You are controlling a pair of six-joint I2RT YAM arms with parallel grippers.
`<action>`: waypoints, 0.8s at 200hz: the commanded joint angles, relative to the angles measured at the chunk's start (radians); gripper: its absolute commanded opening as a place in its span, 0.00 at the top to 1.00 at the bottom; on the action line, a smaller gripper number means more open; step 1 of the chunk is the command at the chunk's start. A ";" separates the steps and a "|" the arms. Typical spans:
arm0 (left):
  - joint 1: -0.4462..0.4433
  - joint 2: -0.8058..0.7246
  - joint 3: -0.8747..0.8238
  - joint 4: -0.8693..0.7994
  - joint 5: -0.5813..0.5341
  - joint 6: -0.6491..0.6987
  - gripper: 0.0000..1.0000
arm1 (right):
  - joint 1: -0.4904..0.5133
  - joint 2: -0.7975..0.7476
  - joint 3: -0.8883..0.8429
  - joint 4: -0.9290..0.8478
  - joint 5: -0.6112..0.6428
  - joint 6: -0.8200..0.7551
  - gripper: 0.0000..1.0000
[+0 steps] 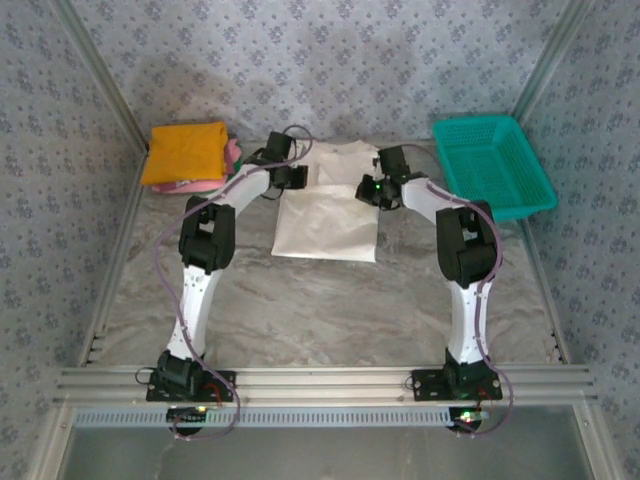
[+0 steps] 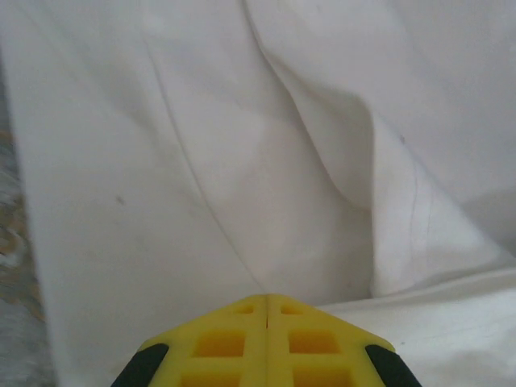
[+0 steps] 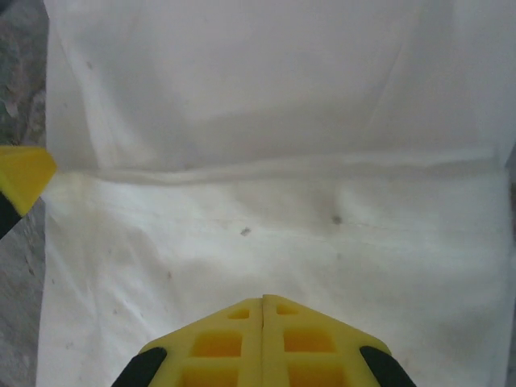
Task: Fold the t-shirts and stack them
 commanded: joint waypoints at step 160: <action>-0.037 -0.593 -1.075 0.511 0.115 -0.148 0.97 | 0.073 -0.241 -0.495 0.176 -0.279 0.138 1.00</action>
